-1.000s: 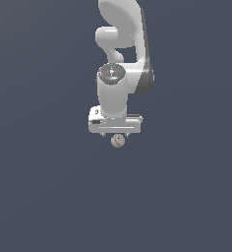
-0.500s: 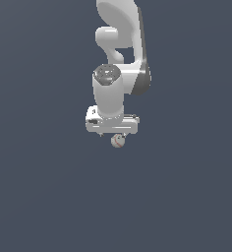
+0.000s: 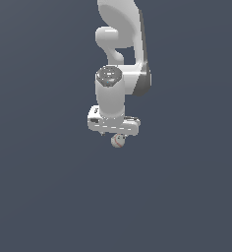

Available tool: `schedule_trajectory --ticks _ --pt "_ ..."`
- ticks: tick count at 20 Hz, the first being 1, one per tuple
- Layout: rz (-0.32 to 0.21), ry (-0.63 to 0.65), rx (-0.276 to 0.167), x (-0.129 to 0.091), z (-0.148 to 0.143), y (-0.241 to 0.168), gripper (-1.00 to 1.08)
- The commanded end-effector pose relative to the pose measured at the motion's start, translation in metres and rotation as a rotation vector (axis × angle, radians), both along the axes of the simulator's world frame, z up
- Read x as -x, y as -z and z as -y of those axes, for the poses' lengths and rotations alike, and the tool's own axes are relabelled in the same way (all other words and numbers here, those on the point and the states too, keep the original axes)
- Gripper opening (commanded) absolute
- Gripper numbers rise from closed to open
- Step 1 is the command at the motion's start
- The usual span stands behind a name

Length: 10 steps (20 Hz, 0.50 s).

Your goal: Pick up the object and move it to a goal position.

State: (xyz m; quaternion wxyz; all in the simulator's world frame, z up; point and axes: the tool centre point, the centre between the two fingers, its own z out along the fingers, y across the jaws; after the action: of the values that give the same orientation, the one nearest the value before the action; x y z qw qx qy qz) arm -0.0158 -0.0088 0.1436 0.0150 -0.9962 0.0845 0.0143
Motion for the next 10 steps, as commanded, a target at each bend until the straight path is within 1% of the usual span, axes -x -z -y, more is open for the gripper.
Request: schedule_trajectory --ticks 1,10 --pt "0.0 0.044 0.003 0.002 -0.002 0.003 1.0" --pt "0.002 0.259 0.016 0.013 -0.009 0.018 1.0"
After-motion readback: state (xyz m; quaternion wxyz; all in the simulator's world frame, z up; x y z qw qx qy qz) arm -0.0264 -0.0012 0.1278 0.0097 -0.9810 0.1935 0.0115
